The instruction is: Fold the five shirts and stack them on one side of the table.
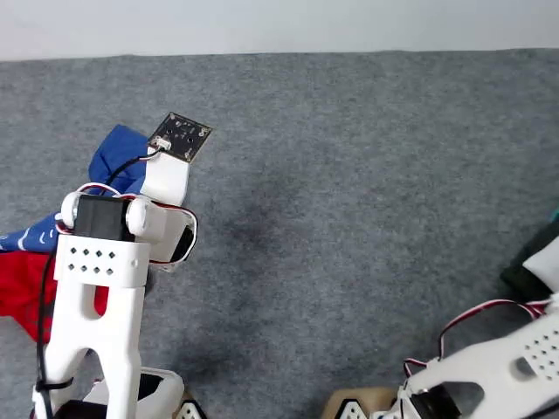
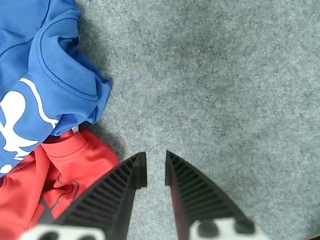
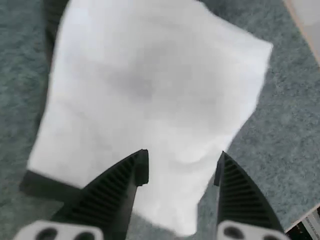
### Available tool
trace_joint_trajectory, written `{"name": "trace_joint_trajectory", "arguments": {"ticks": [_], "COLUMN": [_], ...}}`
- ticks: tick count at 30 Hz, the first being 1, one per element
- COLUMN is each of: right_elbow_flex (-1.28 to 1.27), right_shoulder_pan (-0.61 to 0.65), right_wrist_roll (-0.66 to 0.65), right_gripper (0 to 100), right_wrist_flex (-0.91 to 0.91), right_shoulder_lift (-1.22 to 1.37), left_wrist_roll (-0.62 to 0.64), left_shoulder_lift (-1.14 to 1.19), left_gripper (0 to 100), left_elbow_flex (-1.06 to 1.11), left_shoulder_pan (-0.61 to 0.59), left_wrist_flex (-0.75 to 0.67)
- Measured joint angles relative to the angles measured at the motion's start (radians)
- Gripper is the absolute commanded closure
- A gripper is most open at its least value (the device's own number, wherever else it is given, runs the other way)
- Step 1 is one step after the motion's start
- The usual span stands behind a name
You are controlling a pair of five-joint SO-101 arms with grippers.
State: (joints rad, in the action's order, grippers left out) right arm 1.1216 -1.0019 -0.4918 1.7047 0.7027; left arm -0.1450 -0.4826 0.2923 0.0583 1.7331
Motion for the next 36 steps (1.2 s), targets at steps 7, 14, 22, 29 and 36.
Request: {"name": "trace_joint_trajectory", "arguments": {"ticks": [7, 14, 22, 29, 36], "right_elbow_flex": [0.012, -0.063, -0.021, 0.058, 0.058], "right_shoulder_pan": [0.026, 0.028, 0.031, 0.054, 0.064], "right_wrist_roll": [0.009, 0.012, 0.012, 0.012, 0.015], "right_gripper": [77.9, 82.2, 86.5, 78.1, 79.9], "right_wrist_flex": [0.044, 0.044, 0.044, 0.044, 0.046], "right_shoulder_lift": [-0.003, 0.094, 0.193, 0.094, -0.107], "left_wrist_roll": [0.0, 0.0, 0.0, 0.0, 0.0], "left_shoulder_lift": [0.0, -0.003, -0.003, -0.003, -0.003], "left_gripper": [93, 93, 93, 93, 93], "left_elbow_flex": [-0.014, -0.026, -0.026, -0.026, -0.026], "left_shoulder_pan": [0.0, 0.0, 0.0, 0.0, 0.0], "left_wrist_flex": [0.0, 0.002, 0.002, 0.002, 0.002]}}
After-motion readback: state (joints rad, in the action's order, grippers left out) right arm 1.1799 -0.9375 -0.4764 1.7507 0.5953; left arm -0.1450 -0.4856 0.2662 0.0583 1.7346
